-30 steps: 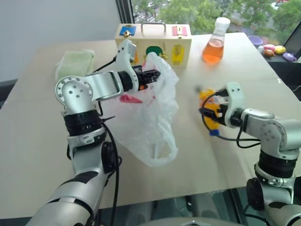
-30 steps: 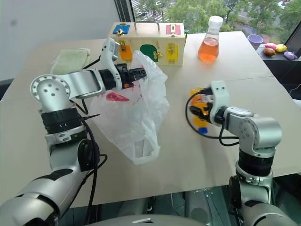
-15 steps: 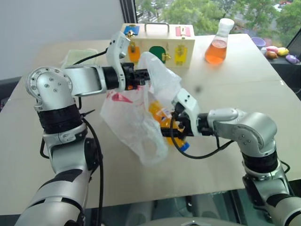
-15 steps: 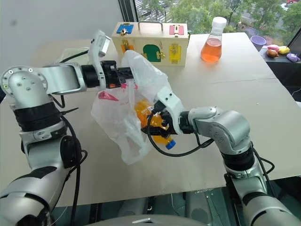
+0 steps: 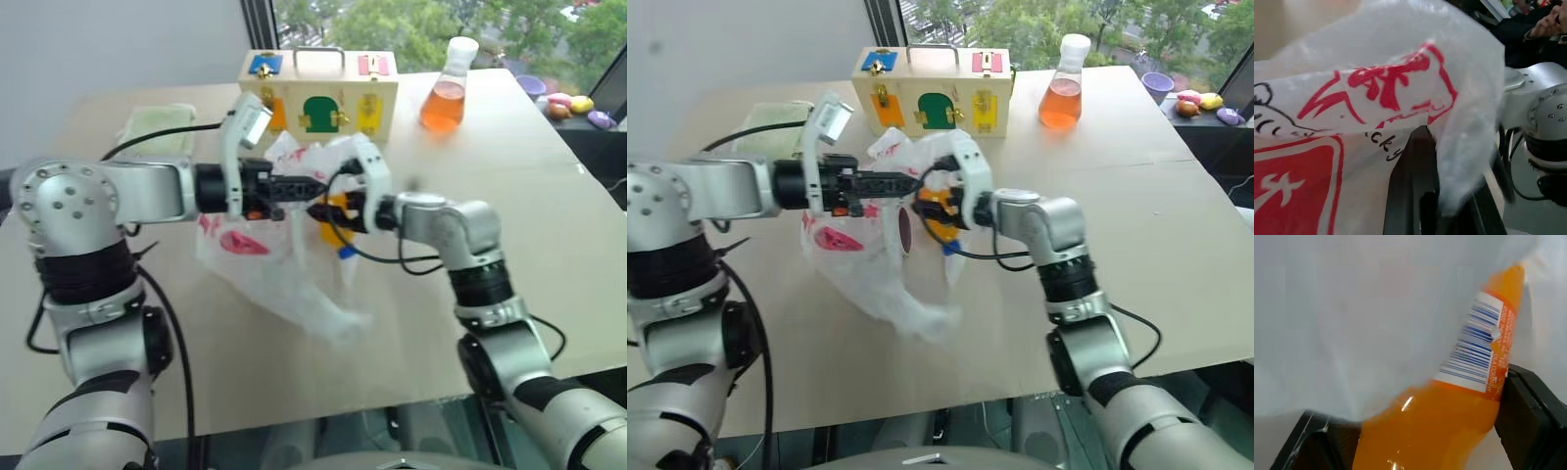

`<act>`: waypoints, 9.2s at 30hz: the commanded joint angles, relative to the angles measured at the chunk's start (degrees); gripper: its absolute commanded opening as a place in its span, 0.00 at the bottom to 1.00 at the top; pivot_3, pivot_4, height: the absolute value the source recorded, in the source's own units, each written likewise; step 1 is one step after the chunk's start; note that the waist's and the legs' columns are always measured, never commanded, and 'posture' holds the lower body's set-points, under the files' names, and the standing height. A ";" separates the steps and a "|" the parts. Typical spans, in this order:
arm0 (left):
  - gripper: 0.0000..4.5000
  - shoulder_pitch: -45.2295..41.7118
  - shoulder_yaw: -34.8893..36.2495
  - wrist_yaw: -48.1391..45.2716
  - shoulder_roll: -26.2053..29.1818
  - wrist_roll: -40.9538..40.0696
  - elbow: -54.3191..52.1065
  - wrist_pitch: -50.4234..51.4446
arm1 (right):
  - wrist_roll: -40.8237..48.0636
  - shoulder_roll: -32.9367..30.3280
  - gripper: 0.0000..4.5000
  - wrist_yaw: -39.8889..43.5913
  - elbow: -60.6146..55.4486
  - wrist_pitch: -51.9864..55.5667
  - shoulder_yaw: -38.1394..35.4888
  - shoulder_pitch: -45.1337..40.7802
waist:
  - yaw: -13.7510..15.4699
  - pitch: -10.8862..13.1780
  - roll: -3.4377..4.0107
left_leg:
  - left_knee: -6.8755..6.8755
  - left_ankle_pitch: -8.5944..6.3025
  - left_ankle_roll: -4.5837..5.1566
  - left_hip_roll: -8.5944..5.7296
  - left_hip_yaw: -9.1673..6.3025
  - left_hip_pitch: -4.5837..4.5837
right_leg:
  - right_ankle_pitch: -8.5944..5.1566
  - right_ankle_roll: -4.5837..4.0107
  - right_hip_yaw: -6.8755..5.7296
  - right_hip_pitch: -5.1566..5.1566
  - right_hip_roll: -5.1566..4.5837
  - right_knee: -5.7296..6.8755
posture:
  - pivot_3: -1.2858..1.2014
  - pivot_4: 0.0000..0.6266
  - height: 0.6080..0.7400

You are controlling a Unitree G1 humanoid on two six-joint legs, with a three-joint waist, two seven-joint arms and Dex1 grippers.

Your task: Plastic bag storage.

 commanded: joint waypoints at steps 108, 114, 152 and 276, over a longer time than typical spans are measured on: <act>0.02 38.85 -9.69 -73.41 39.15 41.90 -6.66 -79.66 | -9.92 -19.40 1.00 2.26 -20.39 -23.63 8.87 15.21 | 1.16 0.09 0.05 | 0.02 -0.35 0.58 0.47 0.14 0.22 | -0.02 0.03 -0.28 0.69 0.38 -0.83 | 0.52 0.24 1.00; 0.00 42.47 -6.90 -65.14 35.85 43.41 -9.54 -76.48 | -17.76 -8.33 0.94 -6.01 6.52 -31.59 8.19 2.49 | 0.85 0.10 0.06 | 0.00 -0.34 0.55 0.46 0.13 0.18 | -0.01 0.02 -0.28 0.59 0.40 -0.77 | 0.52 0.24 1.00; 0.00 21.24 -9.18 -60.96 22.66 44.95 2.91 -74.17 | -0.41 -14.24 0.92 8.82 -25.75 -13.37 3.63 14.12 | -1.60 0.14 0.20 | 0.15 -0.35 0.47 0.39 -0.13 -0.18 | 0.10 -0.14 -0.04 -0.22 0.42 0.06 | 0.52 0.24 1.00; 0.02 -24.04 13.96 -12.93 6.68 -7.72 43.25 -40.22 | -1.23 -49.77 0.00 36.93 27.34 -7.94 -9.19 -38.99 | -0.56 0.23 0.28 | -0.83 -0.14 0.05 0.05 0.00 -0.72 | 0.14 -0.04 -0.41 -0.49 -0.01 -1.01 | 0.52 0.24 1.00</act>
